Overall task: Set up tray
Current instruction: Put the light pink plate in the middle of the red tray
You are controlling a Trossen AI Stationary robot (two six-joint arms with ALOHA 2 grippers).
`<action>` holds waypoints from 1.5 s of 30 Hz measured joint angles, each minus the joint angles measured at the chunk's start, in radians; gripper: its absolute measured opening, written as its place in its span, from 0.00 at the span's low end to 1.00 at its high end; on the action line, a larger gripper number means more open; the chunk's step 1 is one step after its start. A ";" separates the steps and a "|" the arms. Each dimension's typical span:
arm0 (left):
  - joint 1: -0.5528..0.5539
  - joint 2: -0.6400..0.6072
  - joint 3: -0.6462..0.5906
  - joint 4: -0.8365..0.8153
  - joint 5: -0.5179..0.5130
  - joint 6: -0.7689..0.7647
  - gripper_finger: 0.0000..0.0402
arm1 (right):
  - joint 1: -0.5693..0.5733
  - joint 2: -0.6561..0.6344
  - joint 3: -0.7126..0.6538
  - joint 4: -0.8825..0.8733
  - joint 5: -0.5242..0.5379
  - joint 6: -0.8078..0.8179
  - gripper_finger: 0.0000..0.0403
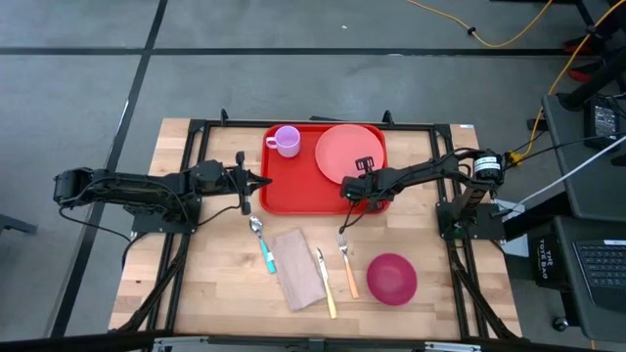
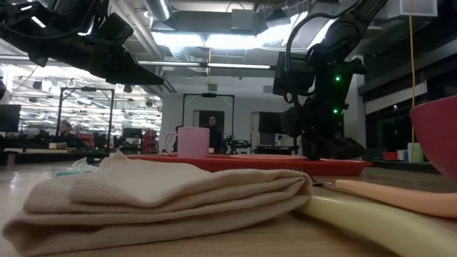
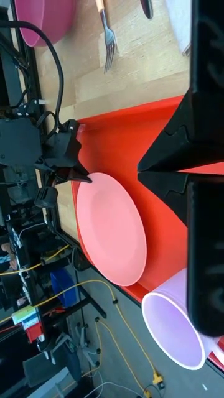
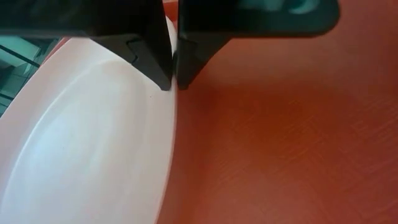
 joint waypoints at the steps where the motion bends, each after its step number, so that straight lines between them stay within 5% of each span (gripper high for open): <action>1: 0.000 0.000 0.000 0.000 0.000 0.000 0.00 | 0.000 0.000 0.000 0.000 0.000 0.000 0.03; 35: 0.000 0.000 0.000 0.000 0.000 0.002 0.01 | 0.027 -0.003 -0.001 0.028 0.042 -0.003 0.02; 45: 0.000 0.000 0.000 0.000 0.000 0.000 0.01 | 0.112 -0.124 -0.001 0.045 -0.022 -0.003 0.02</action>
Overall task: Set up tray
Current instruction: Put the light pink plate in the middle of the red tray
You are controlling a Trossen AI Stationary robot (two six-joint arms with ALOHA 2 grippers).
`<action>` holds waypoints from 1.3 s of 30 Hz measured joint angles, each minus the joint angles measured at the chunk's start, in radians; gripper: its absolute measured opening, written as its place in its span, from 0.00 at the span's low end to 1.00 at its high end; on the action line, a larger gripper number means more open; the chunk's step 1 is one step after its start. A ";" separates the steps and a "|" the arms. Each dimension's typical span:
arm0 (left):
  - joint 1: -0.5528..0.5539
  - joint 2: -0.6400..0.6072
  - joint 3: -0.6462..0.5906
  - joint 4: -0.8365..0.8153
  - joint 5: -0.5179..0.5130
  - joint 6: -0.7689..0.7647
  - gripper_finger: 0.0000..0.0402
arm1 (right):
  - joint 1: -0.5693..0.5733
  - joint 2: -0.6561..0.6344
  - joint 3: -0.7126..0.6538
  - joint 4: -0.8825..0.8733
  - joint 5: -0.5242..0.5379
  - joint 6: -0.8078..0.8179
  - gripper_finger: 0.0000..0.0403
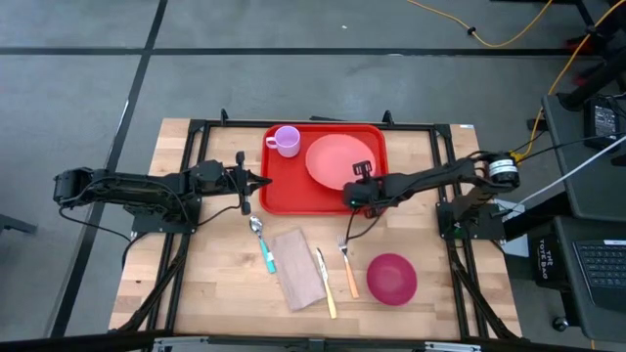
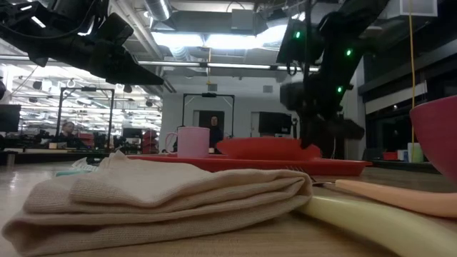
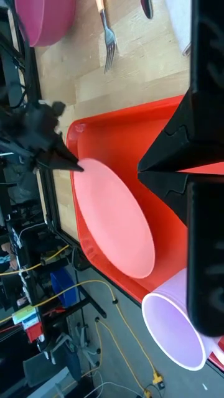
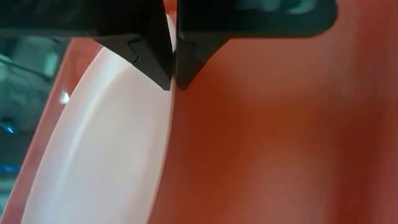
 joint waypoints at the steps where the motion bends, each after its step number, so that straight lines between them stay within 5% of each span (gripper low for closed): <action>1: 0.000 0.000 0.000 0.000 0.000 0.000 0.01 | 0.008 -0.011 0.000 0.011 -0.017 0.000 0.02; 21: 0.000 0.000 0.000 0.000 0.000 0.000 0.00 | 0.076 -0.020 0.002 0.219 -0.211 -0.171 0.02; 39: 0.000 0.000 0.000 0.000 0.000 0.000 0.01 | 0.067 0.036 0.003 0.288 -0.270 -0.236 0.02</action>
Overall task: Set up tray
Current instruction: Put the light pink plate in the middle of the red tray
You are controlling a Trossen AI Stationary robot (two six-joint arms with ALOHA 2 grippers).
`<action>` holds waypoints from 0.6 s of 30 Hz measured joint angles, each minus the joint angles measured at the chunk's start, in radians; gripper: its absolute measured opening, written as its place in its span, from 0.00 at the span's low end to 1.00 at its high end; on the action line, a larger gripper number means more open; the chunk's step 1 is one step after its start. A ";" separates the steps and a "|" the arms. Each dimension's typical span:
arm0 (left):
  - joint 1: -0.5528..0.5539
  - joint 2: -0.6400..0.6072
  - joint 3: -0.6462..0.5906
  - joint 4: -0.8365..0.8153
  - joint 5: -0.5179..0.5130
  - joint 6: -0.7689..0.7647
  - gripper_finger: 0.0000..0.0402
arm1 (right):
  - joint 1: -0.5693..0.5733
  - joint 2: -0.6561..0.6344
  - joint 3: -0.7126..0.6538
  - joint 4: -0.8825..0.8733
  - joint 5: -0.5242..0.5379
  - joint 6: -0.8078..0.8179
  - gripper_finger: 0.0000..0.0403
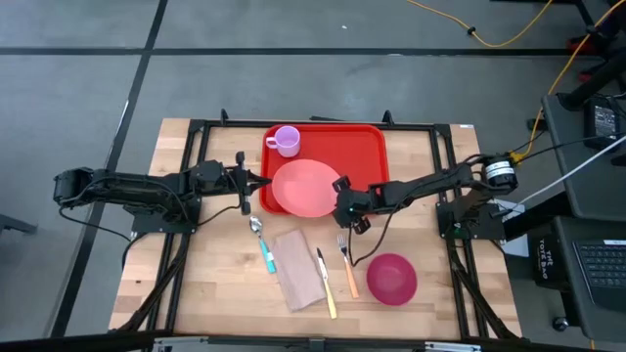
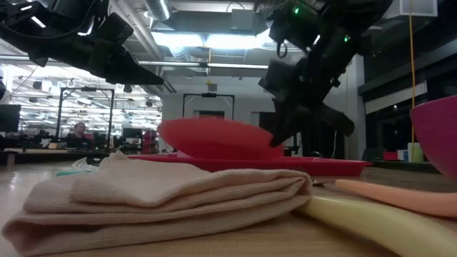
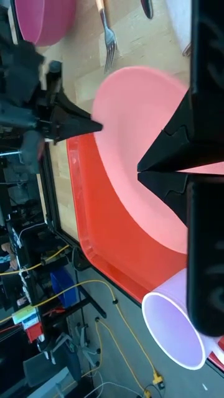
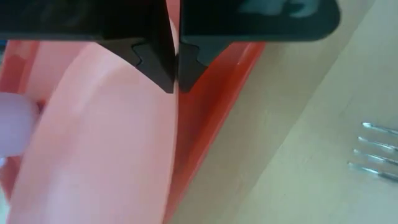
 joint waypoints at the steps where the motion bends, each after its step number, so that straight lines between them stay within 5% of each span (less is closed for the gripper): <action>1: 0.000 0.000 0.000 0.001 0.000 0.000 0.01 | 0.000 0.011 0.000 0.000 0.010 -0.018 0.02; 18: 0.000 0.000 0.000 0.001 0.000 0.002 0.01 | -0.055 0.022 0.000 0.046 -0.011 -0.058 0.02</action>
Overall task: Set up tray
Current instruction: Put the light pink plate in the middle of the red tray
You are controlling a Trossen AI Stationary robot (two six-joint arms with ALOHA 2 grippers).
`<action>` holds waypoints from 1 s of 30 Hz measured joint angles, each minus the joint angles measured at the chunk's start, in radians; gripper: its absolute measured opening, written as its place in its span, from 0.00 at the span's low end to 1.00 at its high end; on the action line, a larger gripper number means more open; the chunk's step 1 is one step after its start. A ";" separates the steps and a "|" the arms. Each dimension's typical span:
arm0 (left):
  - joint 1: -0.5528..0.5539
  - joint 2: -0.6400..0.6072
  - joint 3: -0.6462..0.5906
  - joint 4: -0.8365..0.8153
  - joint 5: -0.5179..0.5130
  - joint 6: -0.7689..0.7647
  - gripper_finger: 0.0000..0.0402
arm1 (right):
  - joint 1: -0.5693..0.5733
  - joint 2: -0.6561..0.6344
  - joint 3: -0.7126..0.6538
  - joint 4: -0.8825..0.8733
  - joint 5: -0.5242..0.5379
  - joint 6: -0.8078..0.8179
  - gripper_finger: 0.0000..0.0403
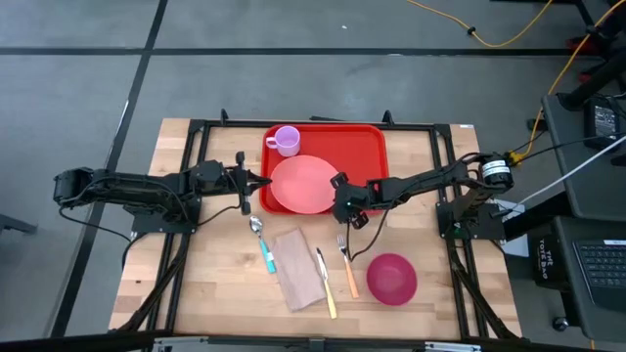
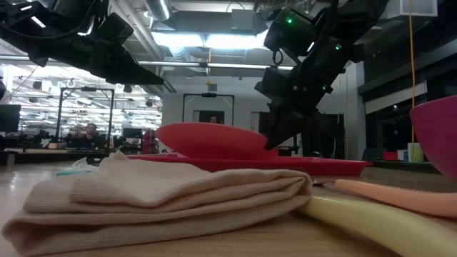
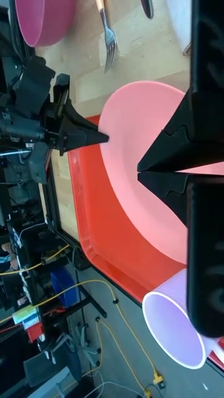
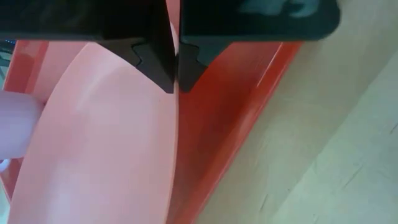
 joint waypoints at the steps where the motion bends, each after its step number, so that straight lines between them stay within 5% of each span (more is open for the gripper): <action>1: 0.000 0.000 0.000 0.000 0.000 0.000 0.01 | -0.005 0.000 0.000 0.000 -0.005 -0.001 0.02; 25: 0.000 0.000 0.000 -0.001 0.000 0.001 0.01 | -0.054 0.001 0.000 0.031 -0.052 -0.020 0.02; 30: 0.000 0.000 0.000 -0.001 0.000 -0.001 0.00 | -0.053 0.002 -0.002 0.026 -0.046 -0.025 0.09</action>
